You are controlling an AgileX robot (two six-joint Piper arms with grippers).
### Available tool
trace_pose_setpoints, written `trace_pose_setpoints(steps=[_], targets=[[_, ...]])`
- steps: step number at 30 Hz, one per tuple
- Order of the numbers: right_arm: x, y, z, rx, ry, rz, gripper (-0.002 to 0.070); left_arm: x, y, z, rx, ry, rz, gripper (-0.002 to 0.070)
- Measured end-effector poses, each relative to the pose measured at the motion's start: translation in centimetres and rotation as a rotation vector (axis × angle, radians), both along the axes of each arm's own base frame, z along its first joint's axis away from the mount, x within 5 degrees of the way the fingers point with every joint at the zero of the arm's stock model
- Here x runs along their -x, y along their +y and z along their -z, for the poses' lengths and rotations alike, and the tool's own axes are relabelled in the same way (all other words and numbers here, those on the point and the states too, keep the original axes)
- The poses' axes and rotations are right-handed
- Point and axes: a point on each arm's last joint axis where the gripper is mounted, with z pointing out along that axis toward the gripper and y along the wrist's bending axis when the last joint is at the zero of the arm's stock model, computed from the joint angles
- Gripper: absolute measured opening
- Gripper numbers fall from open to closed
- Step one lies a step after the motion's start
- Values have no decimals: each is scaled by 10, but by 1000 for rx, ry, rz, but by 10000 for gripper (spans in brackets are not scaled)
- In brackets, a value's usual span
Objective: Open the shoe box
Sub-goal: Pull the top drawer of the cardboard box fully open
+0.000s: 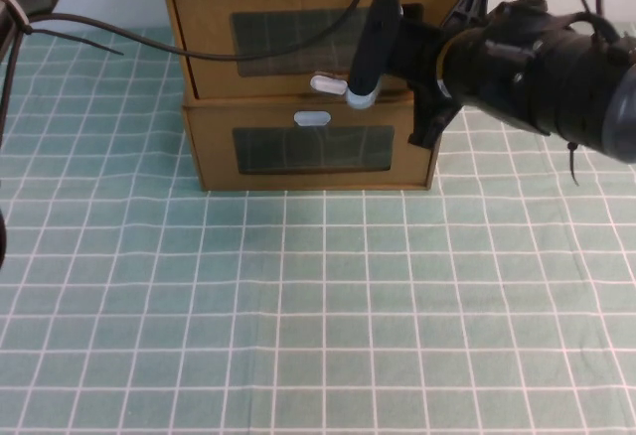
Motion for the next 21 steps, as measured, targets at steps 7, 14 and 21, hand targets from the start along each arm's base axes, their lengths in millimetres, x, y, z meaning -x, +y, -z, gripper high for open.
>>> trace_pose_setpoints(steps=[7,14,21], targets=[[8,12,0,-10,-43,62,-14,0,2,-1,30,36,-17,-6],[60,51,-38,-120,-21,-61,-14,-3,9,-1,75,89,-31,-6],[117,74,-43,14,70,-225,-14,-2,17,1,79,117,6,-5]])
